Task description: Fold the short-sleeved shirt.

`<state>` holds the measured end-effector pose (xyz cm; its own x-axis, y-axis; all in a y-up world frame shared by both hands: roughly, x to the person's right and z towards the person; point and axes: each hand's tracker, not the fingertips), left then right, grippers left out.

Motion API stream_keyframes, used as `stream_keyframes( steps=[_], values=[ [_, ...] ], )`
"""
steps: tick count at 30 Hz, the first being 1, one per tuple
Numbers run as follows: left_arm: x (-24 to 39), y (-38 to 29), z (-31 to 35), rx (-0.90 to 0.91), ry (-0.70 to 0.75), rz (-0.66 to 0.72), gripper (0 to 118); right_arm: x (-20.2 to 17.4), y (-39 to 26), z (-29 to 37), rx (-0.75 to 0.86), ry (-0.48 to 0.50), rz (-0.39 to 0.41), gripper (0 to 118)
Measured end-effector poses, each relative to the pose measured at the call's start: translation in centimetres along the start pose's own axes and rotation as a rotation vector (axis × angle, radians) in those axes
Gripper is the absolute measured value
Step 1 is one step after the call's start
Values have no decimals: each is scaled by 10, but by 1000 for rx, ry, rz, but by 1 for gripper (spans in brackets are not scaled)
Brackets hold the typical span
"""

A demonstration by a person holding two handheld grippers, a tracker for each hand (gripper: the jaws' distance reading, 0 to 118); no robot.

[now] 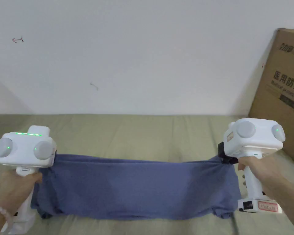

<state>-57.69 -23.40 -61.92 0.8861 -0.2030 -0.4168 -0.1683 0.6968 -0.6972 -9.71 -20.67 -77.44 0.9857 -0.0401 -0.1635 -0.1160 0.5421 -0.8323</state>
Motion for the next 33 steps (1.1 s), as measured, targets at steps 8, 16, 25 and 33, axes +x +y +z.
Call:
stream_keyframes(
  steps=[8,16,25,33],
  values=[
    [-16,-47,24,-20,-33,-1,3,24,-45,9,-26,43,-13,3],
    [-64,-131,145,39,-115,-11,3,50,-155,102,16,96,-3,3],
    [-92,-284,249,-20,-125,-12,3,74,-334,161,-83,116,-40,3],
    [-114,-359,291,-89,-133,-34,3,88,-438,198,-143,164,-109,3]
  ],
)
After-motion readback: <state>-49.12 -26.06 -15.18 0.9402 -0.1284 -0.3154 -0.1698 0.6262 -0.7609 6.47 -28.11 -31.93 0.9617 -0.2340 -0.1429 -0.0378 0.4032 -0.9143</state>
